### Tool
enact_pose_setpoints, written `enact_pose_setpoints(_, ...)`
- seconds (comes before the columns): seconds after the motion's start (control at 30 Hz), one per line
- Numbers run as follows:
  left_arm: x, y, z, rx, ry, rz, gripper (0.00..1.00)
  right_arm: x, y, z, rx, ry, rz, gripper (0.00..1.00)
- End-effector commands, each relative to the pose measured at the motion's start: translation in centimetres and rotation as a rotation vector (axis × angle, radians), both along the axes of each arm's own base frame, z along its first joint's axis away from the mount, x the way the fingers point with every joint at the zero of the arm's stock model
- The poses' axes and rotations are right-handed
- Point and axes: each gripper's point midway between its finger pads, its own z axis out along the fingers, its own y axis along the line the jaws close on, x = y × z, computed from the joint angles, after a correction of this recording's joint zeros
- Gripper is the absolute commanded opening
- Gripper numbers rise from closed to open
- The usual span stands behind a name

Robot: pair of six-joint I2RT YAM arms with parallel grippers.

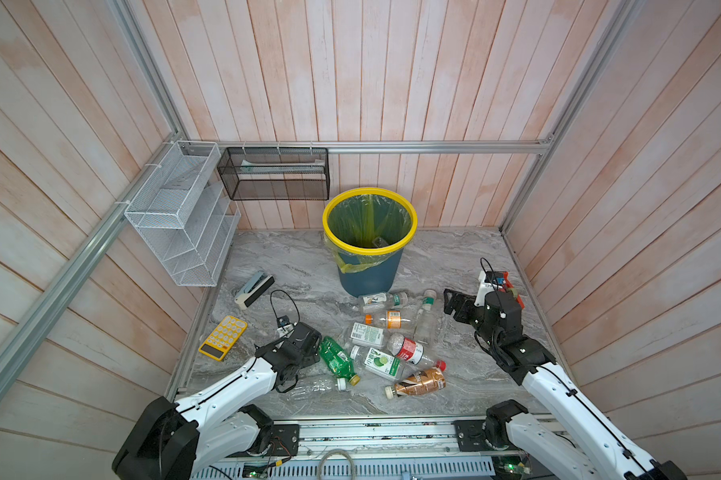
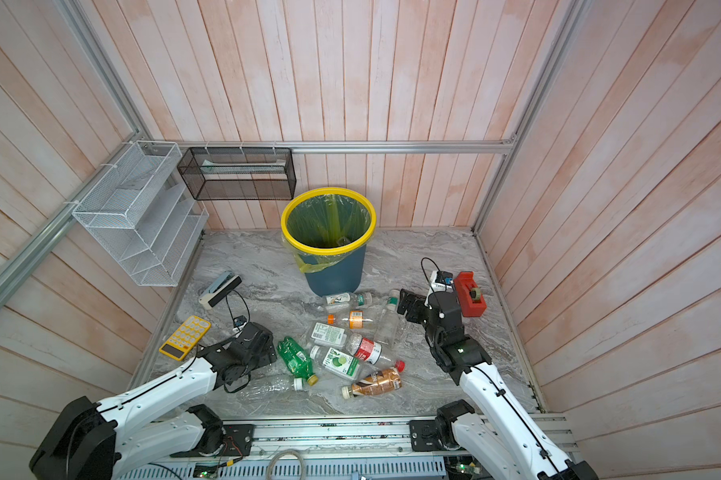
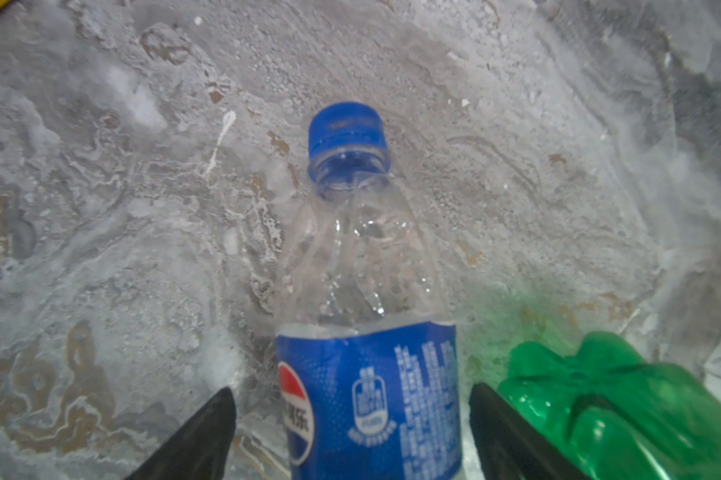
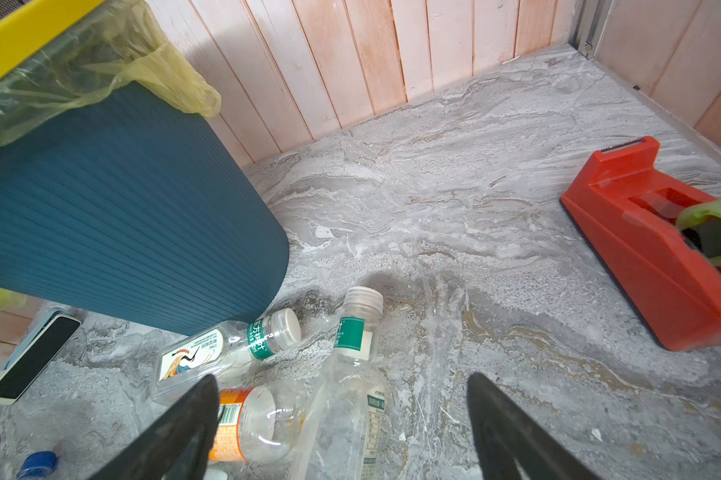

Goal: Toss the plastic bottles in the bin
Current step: 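Grasp the blue-labelled Pepsi bottle with the left gripper and lift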

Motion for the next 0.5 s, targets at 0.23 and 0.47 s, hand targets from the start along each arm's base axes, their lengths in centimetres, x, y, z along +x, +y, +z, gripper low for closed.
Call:
enact_pose_setpoints(0.23, 0.9, -0.1, -0.5, -0.069, -0.020, -0.013, 0.68, -0.6, -0.8, -0.9, -0.002, 0.023, -0.032, 0.93)
enact_pose_setpoints(0.47, 1.5, 0.7, 1.7, -0.069, -0.079, 0.013, 0.55, -0.7, -1.5, -0.8, -0.026, 0.025, -0.053, 0.93)
